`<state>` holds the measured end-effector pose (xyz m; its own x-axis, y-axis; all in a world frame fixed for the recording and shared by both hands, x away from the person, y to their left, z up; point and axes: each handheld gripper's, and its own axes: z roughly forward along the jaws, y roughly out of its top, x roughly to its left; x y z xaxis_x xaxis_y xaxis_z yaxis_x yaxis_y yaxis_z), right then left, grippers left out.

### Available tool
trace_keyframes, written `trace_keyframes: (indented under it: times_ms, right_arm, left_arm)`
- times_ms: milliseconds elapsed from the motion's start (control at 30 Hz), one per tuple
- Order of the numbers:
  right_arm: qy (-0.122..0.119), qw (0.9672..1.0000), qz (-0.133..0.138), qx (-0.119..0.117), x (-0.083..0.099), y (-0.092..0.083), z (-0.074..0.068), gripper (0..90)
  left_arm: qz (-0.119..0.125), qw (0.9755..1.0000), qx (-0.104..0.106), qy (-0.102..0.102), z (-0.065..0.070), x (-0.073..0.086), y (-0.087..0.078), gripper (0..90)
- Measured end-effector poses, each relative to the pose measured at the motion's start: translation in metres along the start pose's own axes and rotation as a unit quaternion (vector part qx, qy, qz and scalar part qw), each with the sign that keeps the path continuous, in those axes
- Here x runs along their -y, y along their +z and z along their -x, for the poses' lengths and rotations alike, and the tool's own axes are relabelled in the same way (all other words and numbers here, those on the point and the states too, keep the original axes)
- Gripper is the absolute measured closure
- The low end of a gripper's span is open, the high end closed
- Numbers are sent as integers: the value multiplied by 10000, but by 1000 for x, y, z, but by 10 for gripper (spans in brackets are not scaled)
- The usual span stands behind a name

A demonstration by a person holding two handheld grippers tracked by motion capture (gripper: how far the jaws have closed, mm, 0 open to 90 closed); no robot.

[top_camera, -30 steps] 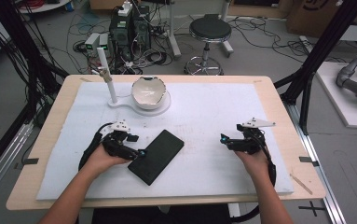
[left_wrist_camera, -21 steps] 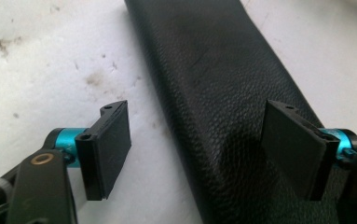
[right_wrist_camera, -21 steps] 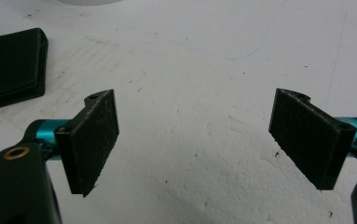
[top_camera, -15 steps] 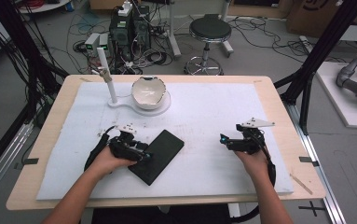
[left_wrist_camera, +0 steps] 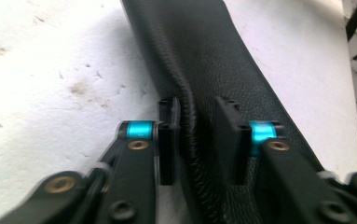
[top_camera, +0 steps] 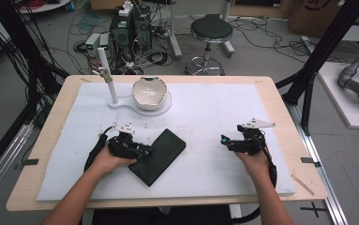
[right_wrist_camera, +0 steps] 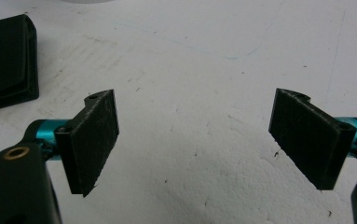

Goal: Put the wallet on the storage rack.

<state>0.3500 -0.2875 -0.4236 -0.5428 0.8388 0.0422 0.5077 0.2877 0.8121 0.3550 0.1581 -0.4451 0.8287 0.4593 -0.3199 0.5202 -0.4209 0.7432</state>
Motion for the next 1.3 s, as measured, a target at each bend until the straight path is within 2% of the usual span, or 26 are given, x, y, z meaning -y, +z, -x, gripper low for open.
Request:
trace_keyframes:
  times_ms: [67,133,300,367,533,567,700,867,1000,1133,1233,1300]
  right_arm:
    - [14,10000,-16,14,0,-1,1,160]
    - [36,10000,-7,12,0,0,2,160]
    - [31,10000,6,-6,0,0,2,160]
    - [21,10000,-8,-14,0,0,1,159]
    - [-4,10000,-13,-38,0,0,1,159]
    - [-1,10000,1,-38,0,0,0,159]
    - [-6,10000,-20,-43,0,0,0,159]
    - [-37,10000,-4,-89,0,1,-1,159]
    - [-59,9994,116,-316,-2,1,-5,159]
    - [-95,9972,285,-678,-6,1,-10,159]
    - [-164,9927,398,-1126,-8,2,-14,159]
    - [-249,9881,427,-1458,-10,3,-17,159]
  left_arm:
    - [43,10000,-36,3,2,-1,-1,761]
    - [144,9999,14,-8,2,-1,-2,800]
    - [348,9987,348,-153,2,-5,-10,819]
    - [351,9986,375,-113,3,-6,-13,821]
    - [565,9974,447,11,9,-12,-21,823]
    - [624,9972,395,66,11,-14,-23,824]
    - [902,9948,449,178,16,-21,-33,825]
    - [1203,9915,411,270,20,-29,-44,825]
    - [1355,9892,417,385,23,-33,-46,825]
    - [1405,9870,313,708,28,-36,-44,824]
    - [1414,9845,167,1026,34,-37,-44,823]
    - [1438,9837,189,1066,35,-38,-45,823]
